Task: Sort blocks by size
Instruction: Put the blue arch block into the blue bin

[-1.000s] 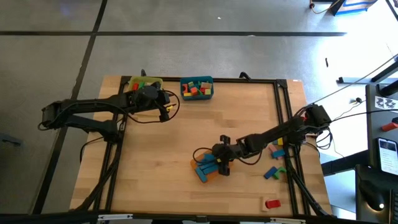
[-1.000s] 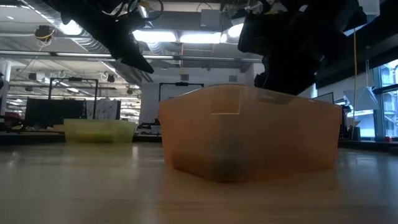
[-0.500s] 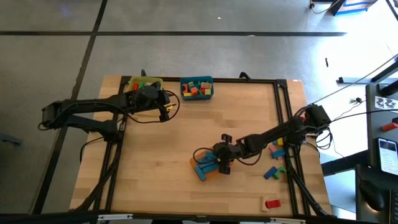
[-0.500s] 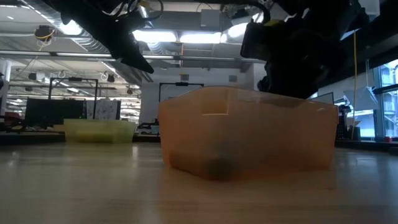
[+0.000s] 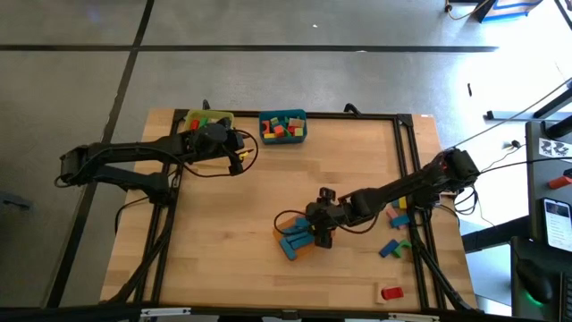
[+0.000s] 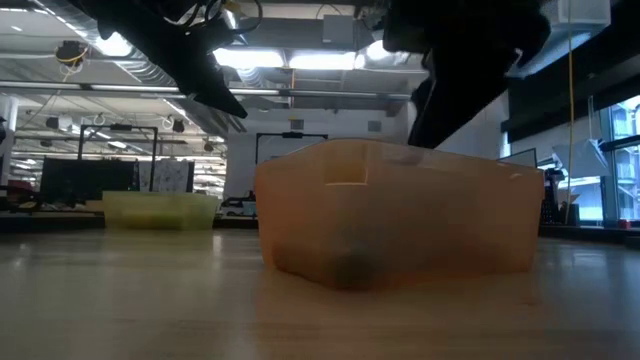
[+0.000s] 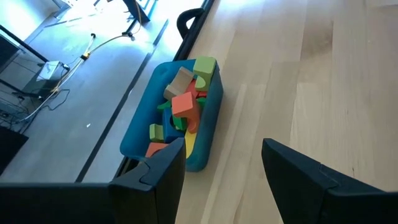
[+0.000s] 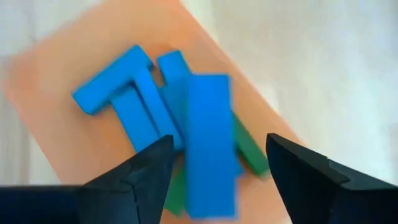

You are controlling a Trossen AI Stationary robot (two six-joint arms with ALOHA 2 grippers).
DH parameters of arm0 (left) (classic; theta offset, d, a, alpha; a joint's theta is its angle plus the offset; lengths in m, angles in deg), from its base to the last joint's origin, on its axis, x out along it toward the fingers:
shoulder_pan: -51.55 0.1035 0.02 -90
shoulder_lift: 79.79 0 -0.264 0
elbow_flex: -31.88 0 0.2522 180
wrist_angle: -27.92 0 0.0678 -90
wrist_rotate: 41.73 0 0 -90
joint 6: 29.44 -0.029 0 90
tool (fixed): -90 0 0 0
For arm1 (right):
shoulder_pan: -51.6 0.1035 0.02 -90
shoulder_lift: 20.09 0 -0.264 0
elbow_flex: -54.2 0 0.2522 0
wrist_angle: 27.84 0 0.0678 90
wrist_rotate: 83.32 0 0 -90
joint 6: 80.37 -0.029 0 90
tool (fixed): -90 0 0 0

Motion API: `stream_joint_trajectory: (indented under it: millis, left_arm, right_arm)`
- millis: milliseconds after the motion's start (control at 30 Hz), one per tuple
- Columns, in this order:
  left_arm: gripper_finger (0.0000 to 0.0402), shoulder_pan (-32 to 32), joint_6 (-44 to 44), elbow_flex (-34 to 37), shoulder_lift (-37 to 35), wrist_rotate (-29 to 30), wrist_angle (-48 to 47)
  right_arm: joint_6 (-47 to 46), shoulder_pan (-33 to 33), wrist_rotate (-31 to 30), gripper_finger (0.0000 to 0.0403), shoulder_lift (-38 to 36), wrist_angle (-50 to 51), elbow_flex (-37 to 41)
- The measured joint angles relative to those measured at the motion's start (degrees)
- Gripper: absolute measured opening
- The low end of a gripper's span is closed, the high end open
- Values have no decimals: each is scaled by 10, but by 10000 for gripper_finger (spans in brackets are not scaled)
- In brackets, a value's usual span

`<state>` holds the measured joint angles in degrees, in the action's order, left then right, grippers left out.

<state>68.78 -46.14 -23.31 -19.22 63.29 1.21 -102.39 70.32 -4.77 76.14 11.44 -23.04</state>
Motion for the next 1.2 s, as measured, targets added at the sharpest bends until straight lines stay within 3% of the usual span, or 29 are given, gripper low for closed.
stream_joint_trajectory:
  millis: [333, 900, 1200]
  left_arm:
    - [196, 0, 1, 0, 0, 0, -1]
    - [196, 0, 1, 0, 0, 0, -2]
    - [196, 0, 0, 0, 0, 0, -2]
  right_arm:
    - [-22, 0, -26, 252, -4, 213, -100]
    - [-130, 1, -35, 232, -31, 458, -100]
    - [-167, 1, 27, 232, -47, 501, -41]
